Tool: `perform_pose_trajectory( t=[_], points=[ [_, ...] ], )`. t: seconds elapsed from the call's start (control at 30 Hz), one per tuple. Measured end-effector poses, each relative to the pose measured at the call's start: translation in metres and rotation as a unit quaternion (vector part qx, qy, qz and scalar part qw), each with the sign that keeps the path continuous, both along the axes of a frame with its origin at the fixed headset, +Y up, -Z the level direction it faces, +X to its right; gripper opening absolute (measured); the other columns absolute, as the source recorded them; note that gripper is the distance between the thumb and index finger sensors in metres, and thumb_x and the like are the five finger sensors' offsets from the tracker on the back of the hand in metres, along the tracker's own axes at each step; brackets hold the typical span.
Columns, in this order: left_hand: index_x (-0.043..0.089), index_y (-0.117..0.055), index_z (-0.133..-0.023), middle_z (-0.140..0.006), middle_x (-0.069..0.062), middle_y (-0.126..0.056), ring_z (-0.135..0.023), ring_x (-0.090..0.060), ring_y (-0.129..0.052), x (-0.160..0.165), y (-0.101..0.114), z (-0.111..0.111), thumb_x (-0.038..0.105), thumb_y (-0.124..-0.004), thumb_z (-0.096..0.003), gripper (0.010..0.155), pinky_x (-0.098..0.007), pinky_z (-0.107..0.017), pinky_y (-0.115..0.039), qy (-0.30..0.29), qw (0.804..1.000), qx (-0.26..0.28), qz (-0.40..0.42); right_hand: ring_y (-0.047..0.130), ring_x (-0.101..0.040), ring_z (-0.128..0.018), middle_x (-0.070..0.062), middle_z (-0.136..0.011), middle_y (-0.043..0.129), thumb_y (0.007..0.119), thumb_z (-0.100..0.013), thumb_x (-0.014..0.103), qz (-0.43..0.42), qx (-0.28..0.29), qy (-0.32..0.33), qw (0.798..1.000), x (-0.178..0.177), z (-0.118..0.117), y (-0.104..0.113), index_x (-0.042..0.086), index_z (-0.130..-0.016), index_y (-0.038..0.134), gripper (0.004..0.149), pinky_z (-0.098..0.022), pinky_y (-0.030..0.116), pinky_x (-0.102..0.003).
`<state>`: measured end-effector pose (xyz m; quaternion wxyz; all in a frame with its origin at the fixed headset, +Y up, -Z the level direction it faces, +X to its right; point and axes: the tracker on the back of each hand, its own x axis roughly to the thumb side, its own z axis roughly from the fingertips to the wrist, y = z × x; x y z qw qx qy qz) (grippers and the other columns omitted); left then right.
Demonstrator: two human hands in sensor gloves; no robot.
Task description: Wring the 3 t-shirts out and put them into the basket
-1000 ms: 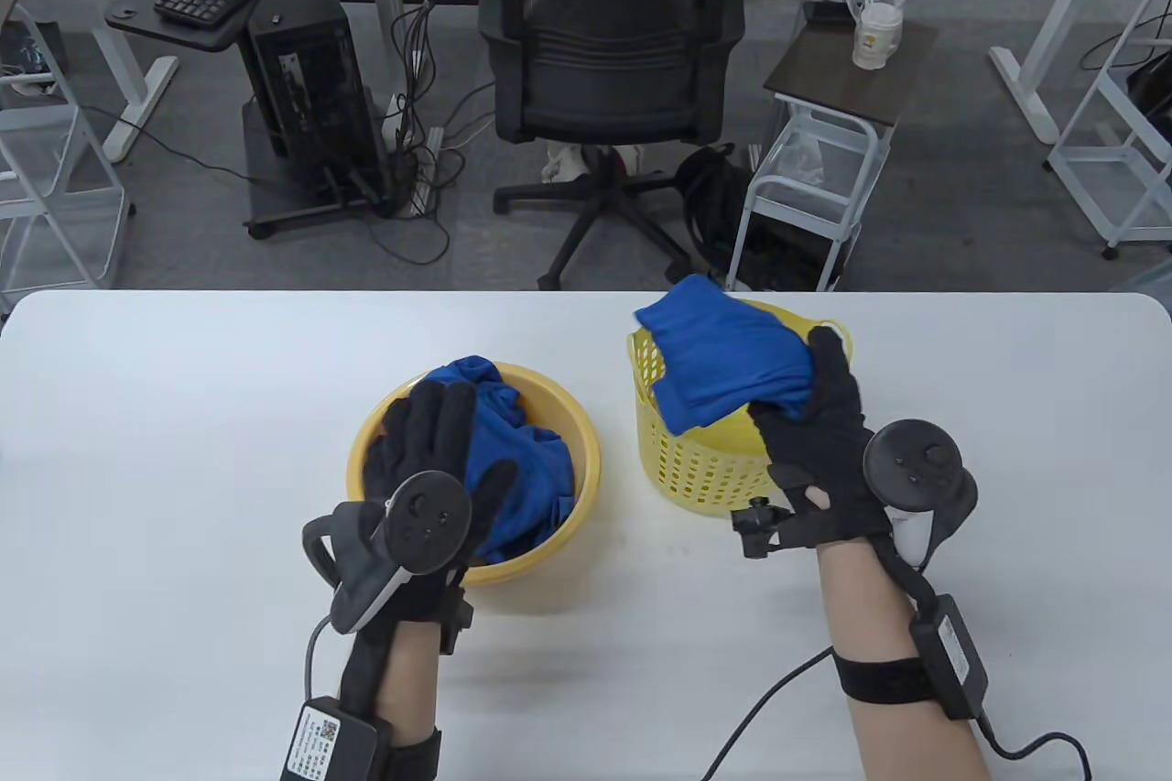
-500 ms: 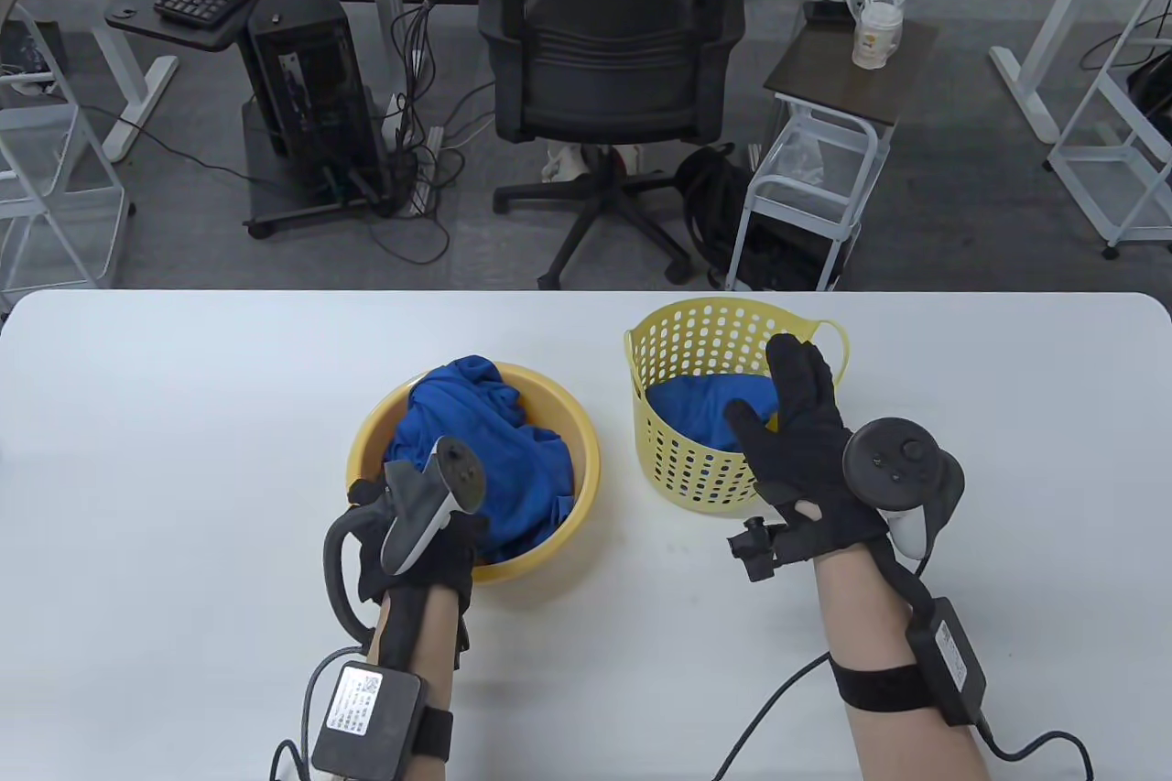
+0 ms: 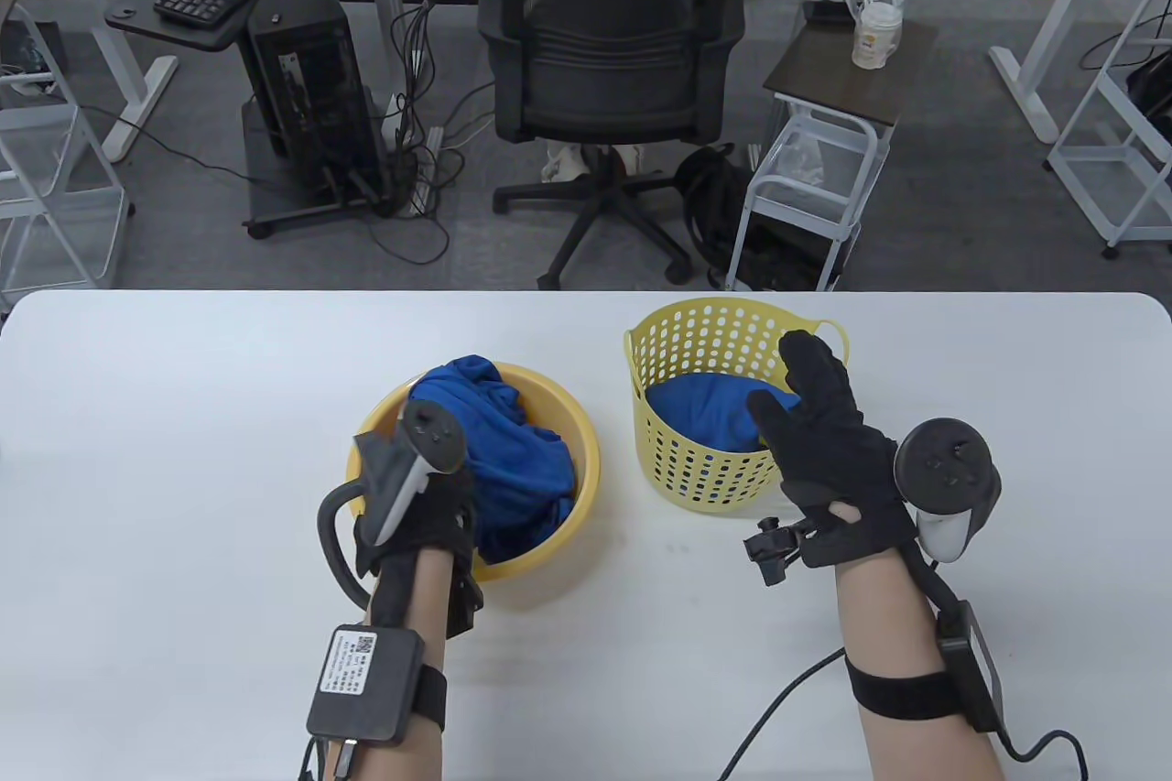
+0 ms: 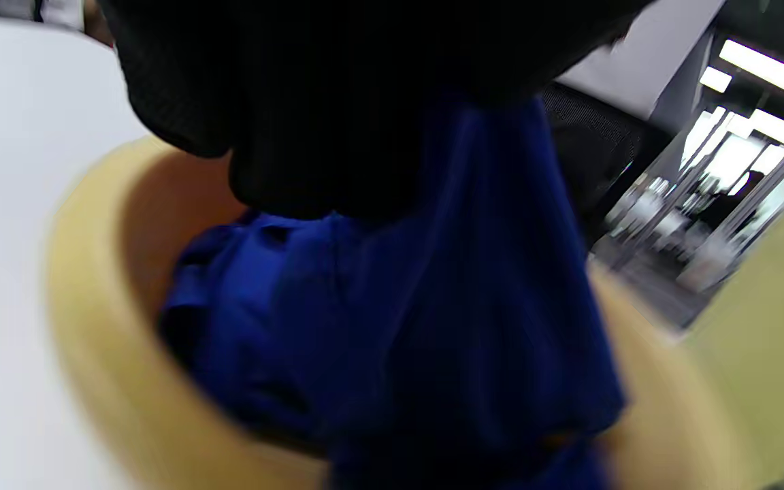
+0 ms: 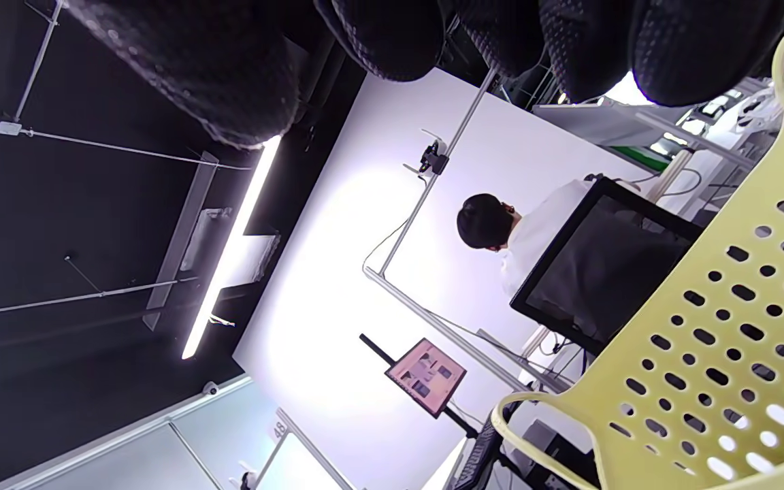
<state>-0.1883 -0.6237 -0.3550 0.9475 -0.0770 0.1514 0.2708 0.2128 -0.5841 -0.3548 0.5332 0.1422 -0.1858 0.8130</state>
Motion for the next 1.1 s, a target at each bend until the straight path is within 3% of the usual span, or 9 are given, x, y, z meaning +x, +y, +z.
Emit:
perform_pose_trajectory(
  t=[0.1, 0.3, 0.47, 0.67, 0.8, 0.87, 0.9, 0.97, 1.1],
  points=[
    [0.012, -0.075, -0.097, -0.088, -0.016, -0.099, -0.076, -0.033, -0.100, -0.011, 0.032, 0.012, 0.038, -0.070, -0.0631, 0.043, -0.053, -0.061, -0.081, -0.025, 0.981, 0.076, 0.179, 0.054, -0.077, -0.085, -0.052, -0.104, 0.042, 0.080, -0.061, 0.038, 0.000, -0.004, 0.006, 1.000, -0.001, 0.000, -0.002, -0.005, -0.111, 0.047, 0.074, -0.053, 0.060, -0.079],
    [0.014, -0.067, -0.101, -0.104, -0.014, -0.086, -0.092, -0.036, -0.087, -0.001, 0.092, 0.041, 0.040, -0.063, -0.0662, 0.043, -0.058, -0.071, -0.070, -0.140, 0.882, 0.220, 0.393, 0.050, -0.077, -0.089, -0.049, -0.107, 0.043, 0.084, -0.059, 0.039, 0.028, -0.011, 0.052, 0.998, -0.015, -0.003, -0.007, -0.004, -0.113, 0.045, 0.078, -0.055, 0.057, -0.080],
    [0.024, -0.058, -0.106, -0.117, -0.003, -0.074, -0.107, -0.030, -0.075, 0.024, 0.146, 0.070, 0.046, -0.056, -0.0693, 0.043, -0.057, -0.080, -0.062, -0.241, 0.807, 0.286, 0.458, 0.026, -0.074, -0.096, -0.043, -0.114, 0.026, 0.092, -0.055, 0.040, 0.155, -0.003, 0.140, 0.978, -0.041, -0.005, -0.013, 0.004, -0.115, 0.030, 0.094, -0.061, 0.040, -0.082],
    [0.032, -0.051, -0.108, -0.123, 0.007, -0.066, -0.115, -0.021, -0.067, 0.066, 0.205, 0.111, 0.052, -0.050, -0.0708, 0.042, -0.054, -0.087, -0.054, -0.377, 0.731, 0.303, 0.481, 0.004, -0.068, -0.090, -0.041, -0.111, 0.007, 0.092, -0.045, 0.057, 0.301, 0.009, 0.212, 0.930, -0.088, -0.004, -0.038, 0.002, -0.112, 0.012, 0.119, -0.057, 0.022, -0.080],
    [0.035, -0.050, -0.109, -0.124, 0.010, -0.065, -0.117, -0.018, -0.067, 0.094, 0.222, 0.130, 0.053, -0.048, -0.0706, 0.042, -0.052, -0.089, -0.052, -0.448, 0.675, 0.285, 0.512, -0.005, -0.069, -0.084, -0.044, -0.105, -0.005, 0.090, -0.040, 0.062, 0.178, -0.013, 0.340, 0.923, -0.129, 0.008, -0.061, 0.001, -0.108, 0.001, 0.127, -0.050, 0.014, -0.083],
    [0.035, -0.051, -0.109, -0.123, 0.010, -0.067, -0.116, -0.018, -0.069, 0.104, 0.221, 0.134, 0.053, -0.049, -0.0706, 0.042, -0.053, -0.089, -0.053, -0.475, 0.649, 0.258, 0.535, -0.004, -0.070, -0.083, -0.045, -0.105, -0.001, 0.092, -0.041, 0.058, 0.074, 0.019, 0.336, 0.939, -0.145, 0.016, -0.068, 0.007, -0.112, 0.013, 0.118, -0.047, 0.015, -0.085],
    [0.034, -0.052, -0.108, -0.122, 0.009, -0.069, -0.115, -0.019, -0.071, 0.104, 0.220, 0.135, 0.053, -0.049, -0.0706, 0.042, -0.054, -0.089, -0.054, -0.479, 0.644, 0.252, 0.541, 0.001, -0.071, -0.085, -0.044, -0.107, 0.006, 0.094, -0.043, 0.054, 0.048, 0.028, 0.319, 0.946, -0.148, 0.018, -0.069, 0.014, -0.113, 0.033, 0.101, -0.047, 0.018, -0.086],
    [0.033, -0.056, -0.107, -0.119, 0.007, -0.074, -0.110, -0.021, -0.076, 0.095, 0.215, 0.134, 0.053, -0.051, -0.0703, 0.042, -0.055, -0.086, -0.059, -0.466, 0.648, 0.253, 0.546, 0.015, -0.072, -0.088, -0.041, -0.110, 0.031, 0.091, -0.051, 0.037, 0.027, 0.038, 0.294, 0.955, -0.149, 0.018, -0.064, 0.013, -0.092, 0.079, 0.049, -0.046, 0.023, -0.086],
    [0.031, -0.059, -0.105, -0.114, 0.007, -0.079, -0.104, -0.020, -0.082, 0.035, 0.203, 0.125, 0.053, -0.053, -0.0700, 0.042, -0.055, -0.084, -0.063, -0.387, 0.686, 0.305, 0.536, 0.031, -0.075, -0.089, -0.041, -0.109, 0.047, 0.084, -0.056, 0.030, 0.008, 0.019, 0.198, 0.980, -0.109, 0.003, -0.053, 0.004, -0.090, 0.079, 0.043, -0.048, 0.033, -0.086]
  ],
)
